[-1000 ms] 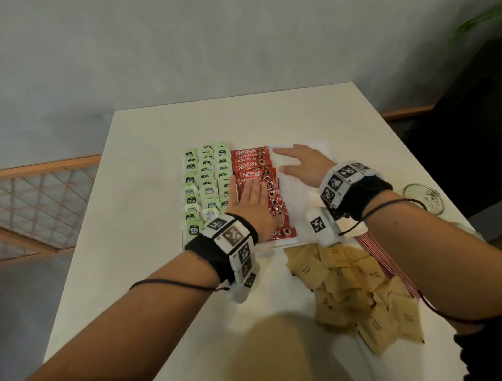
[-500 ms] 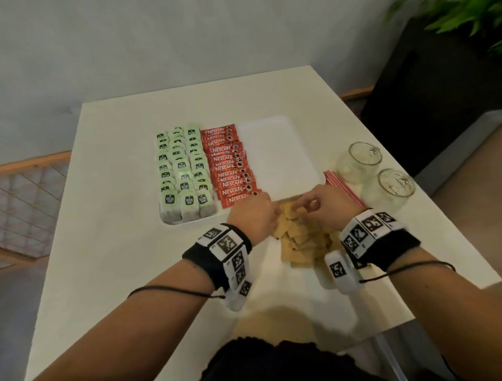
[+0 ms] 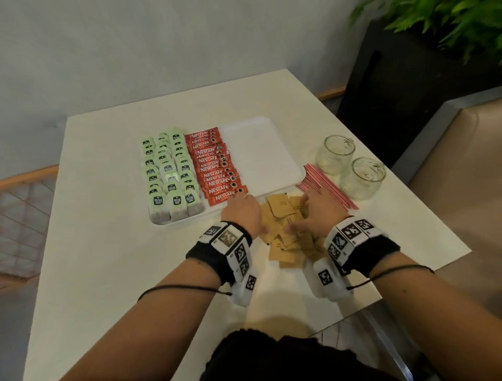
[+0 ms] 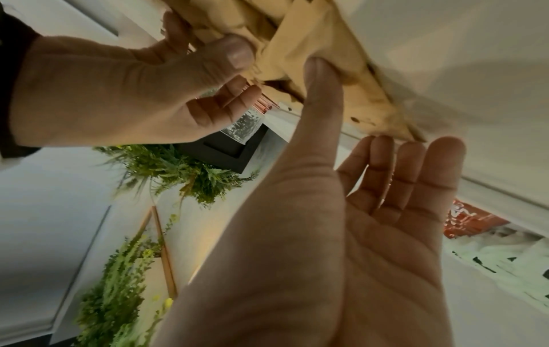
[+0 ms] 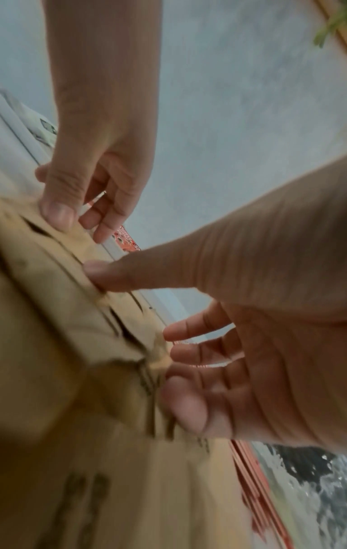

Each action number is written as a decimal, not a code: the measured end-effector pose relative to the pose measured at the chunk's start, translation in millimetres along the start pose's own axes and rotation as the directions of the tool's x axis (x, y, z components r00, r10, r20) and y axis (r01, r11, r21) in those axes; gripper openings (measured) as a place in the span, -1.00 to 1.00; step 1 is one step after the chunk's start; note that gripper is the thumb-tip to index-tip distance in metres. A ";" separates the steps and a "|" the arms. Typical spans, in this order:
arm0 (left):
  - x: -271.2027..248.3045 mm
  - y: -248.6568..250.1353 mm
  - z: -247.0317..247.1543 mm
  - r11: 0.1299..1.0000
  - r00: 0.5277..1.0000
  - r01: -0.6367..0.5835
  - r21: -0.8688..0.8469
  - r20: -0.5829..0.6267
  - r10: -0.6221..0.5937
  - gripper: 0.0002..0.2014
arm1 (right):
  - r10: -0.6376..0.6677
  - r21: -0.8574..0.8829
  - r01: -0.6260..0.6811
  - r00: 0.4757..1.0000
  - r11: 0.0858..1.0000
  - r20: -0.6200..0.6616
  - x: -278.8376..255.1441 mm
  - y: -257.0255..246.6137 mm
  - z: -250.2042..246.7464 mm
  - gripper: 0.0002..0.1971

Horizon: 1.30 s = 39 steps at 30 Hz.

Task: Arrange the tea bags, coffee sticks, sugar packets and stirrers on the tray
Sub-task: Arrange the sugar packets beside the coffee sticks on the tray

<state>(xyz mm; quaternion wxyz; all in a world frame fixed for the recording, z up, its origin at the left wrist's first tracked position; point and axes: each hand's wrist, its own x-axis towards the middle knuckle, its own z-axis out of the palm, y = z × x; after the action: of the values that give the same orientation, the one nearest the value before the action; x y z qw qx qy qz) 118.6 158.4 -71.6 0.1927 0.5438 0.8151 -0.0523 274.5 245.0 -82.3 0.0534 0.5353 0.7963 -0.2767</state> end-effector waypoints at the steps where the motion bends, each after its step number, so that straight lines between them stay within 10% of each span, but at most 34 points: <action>1: 0.3 0.2 -1.2 1.000 0.999 0.026 -0.017 0.029 -0.026 -0.22 | -0.011 0.014 0.011 1.000 1.000 0.014 0.1 -1.4 0.2 -0.25; 10: -2.4 -1.0 2.4 0.927 0.980 0.158 -0.339 0.172 -0.104 0.00 | -0.068 0.263 0.060 0.997 0.963 0.023 4.1 3.1 -1.5 -0.52; 15: -4.3 -16.8 0.5 0.898 0.991 0.051 -0.438 0.130 0.007 -0.70 | -0.163 0.403 0.135 0.986 0.905 0.036 2.7 15.8 -21.0 -0.65; 21: -6.7 -23.4 -7.8 0.767 0.996 -0.049 -0.640 0.027 0.086 -0.90 | -0.349 0.480 0.245 0.927 0.842 0.140 -8.1 7.9 -36.2 -0.72; 28: -14.9 -17.8 -11.5 0.397 0.963 0.094 -0.913 0.185 0.198 -0.66 | -0.291 0.523 0.247 0.957 0.816 0.003 1.2 -14.0 -14.9 -0.65; 39: -11.2 -49.7 3.8 0.440 0.996 0.062 -0.896 0.084 0.031 -0.61 | -0.243 0.305 0.251 0.968 0.918 -0.065 23.6 -10.8 -32.5 -0.60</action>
<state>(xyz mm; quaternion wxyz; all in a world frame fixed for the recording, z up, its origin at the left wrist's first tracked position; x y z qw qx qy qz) 78.2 127.5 -77.2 0.4864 0.3492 0.7149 0.3611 261.9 277.6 -59.8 -0.0772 0.4357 0.8044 -0.3963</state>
